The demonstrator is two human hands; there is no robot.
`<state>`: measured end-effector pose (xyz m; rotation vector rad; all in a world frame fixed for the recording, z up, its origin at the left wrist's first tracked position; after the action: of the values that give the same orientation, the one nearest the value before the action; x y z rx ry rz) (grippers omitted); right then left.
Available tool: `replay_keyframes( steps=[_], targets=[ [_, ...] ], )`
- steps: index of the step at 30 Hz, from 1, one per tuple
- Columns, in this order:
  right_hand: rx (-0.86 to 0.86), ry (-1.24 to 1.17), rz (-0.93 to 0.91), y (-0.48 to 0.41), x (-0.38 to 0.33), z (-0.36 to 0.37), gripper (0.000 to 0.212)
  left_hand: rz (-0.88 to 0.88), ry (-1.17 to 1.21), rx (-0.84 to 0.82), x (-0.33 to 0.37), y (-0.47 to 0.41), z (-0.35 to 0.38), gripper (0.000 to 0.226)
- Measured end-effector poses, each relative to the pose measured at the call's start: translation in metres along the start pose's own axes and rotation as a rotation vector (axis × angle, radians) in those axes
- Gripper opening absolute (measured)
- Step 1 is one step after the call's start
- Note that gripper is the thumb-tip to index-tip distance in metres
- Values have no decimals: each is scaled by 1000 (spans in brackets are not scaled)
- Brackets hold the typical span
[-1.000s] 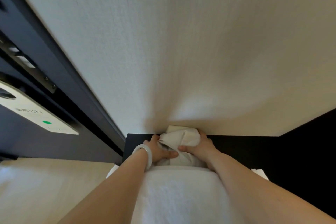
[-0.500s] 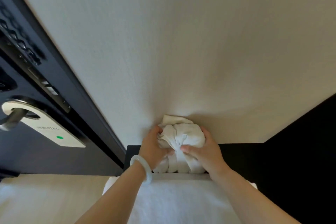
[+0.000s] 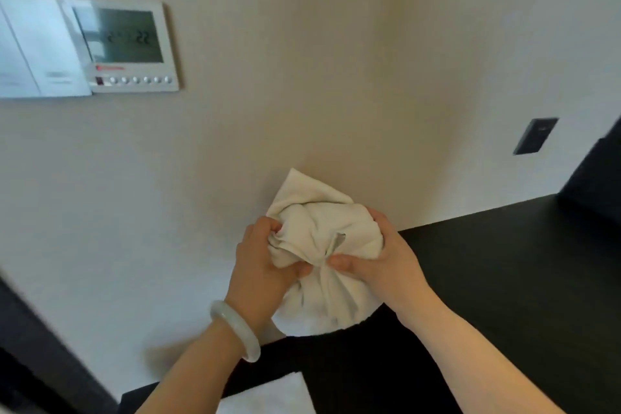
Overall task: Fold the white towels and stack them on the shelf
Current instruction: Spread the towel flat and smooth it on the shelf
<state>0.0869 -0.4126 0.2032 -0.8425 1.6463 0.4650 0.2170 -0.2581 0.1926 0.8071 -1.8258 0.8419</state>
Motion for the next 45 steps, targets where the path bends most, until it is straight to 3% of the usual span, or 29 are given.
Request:
replay_keyframes(
  steps=[5,9,11,14,18,22,26,30,34,36,38,40,42,45],
  targets=[
    [104,25,-131,-7,-22,-136,81,146,66,3,91,-7,108,55],
    [137,150,-227,-54,-1,-226,84,151,34,95,120,-28,209,52],
    [77,314,-140,-84,35,-257,93,83,-30,46,111,-37,261,57],
    [-113,633,134,-103,108,-291,105,-99,-289,-172,71,-29,328,84],
    [-132,498,188,-96,154,-316,76,-178,-478,-274,38,1,369,87],
    [-204,575,152,-86,173,-309,59,-211,-496,-255,32,5,370,72],
    [-6,505,134,-98,158,-347,25,-159,-355,-140,54,-18,365,52],
    [219,276,115,-123,118,-417,22,-136,-242,67,85,-52,346,33],
    [275,21,210,-147,104,-468,14,-117,-409,185,102,-57,341,33],
    [227,-28,289,-156,114,-478,13,-68,-448,142,111,-52,358,31],
    [180,-66,395,-161,132,-483,16,-8,-448,-23,119,-41,397,28],
    [128,-71,487,-164,150,-484,17,-11,-406,-194,124,-25,447,33],
    [69,-69,538,-166,167,-483,17,-121,-304,-304,125,-10,497,54],
    [-18,-146,556,-168,183,-491,18,-109,-471,-199,132,-2,548,86]
  ],
)
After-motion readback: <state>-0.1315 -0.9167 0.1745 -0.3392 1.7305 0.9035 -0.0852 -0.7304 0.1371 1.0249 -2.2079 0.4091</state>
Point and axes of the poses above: each hand's wrist, its own y-axis away from the middle knuckle, its own z-axis out of the palm, x = y × z, the point moved 6 cm from there along -y, towards the middle knuckle, and after that the axes turned 2 degrees about x, right-handed, at the moved point
